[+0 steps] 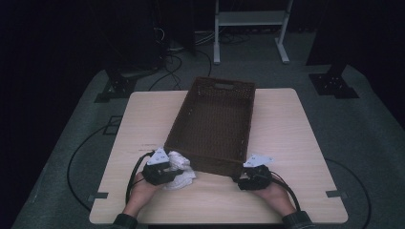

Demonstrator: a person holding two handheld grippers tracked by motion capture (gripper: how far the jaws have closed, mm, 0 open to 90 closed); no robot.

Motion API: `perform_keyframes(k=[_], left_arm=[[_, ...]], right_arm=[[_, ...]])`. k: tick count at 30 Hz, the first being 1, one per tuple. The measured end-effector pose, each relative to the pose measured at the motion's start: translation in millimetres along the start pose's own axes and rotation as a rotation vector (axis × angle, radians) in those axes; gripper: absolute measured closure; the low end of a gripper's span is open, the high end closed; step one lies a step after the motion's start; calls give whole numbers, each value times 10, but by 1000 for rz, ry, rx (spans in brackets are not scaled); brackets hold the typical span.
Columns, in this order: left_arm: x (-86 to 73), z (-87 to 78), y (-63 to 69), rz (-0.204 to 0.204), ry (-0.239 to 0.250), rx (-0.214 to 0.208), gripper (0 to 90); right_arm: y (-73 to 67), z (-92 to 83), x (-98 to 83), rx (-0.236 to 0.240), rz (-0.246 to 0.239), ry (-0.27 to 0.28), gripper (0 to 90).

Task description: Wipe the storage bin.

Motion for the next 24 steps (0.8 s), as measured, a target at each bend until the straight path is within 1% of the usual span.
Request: perform_keyframes(k=[2,6,8,12,16,24], left_arm=[[-16,29,-8,-11,-16,-3,687],[-82,96,-38,-18,-49,-7,683],[-86,99,-43,-24,-47,-11,684],[-77,81,-32,-15,-51,-7,683],[-25,21,4,-2,-29,-8,680],[115,-146,74,18,51,-8,676]], right_arm=[[0,0,0,0,0,0,311],[0,0,0,0,0,0,311],[0,0,0,0,0,0,311],[0,0,0,0,0,0,312],[0,0,0,0,0,0,311],[0,0,0,0,0,0,311]])
Point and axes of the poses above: each handheld gripper's, and its own axes: z roughly forward along the jaws, x roughly out of its top, y roughly to its right, the point moved 3 cm from there along z, roughly forward along the jaws, and after that the axes turned 4 degrees about -z, right-handed, at the moved point
